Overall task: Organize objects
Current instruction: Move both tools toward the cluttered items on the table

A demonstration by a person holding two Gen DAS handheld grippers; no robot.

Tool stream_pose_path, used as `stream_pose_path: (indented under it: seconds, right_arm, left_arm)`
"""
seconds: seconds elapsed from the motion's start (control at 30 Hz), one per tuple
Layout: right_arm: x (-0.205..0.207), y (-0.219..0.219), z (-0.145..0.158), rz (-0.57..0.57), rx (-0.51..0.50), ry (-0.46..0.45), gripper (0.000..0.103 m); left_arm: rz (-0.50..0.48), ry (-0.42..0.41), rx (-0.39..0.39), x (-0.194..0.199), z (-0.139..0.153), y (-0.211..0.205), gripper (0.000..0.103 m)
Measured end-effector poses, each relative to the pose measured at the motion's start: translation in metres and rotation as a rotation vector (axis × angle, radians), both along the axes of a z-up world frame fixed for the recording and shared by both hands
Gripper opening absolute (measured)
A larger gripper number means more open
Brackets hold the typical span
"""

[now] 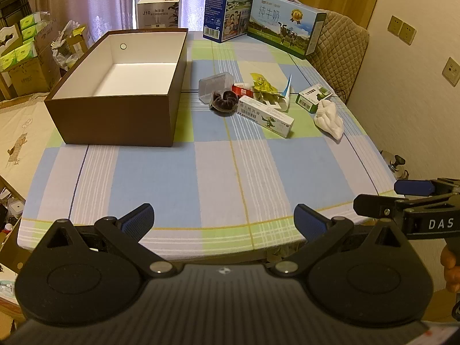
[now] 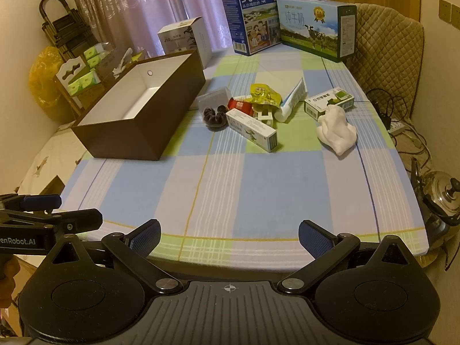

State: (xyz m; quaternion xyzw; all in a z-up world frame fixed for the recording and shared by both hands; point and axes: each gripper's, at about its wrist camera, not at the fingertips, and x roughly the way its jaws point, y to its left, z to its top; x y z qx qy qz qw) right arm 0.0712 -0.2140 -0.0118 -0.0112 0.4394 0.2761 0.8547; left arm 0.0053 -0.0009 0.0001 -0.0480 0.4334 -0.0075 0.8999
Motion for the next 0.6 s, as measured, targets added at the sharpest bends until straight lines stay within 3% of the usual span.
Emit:
stream_pose_path:
  seconds: [0.6]
  right_arm:
    - [0.020,0.004,0.000,0.031,-0.002,0.002,0.100]
  left_arm:
    - [0.016,0.010,-0.007,0.018,0.003,0.001,0.102]
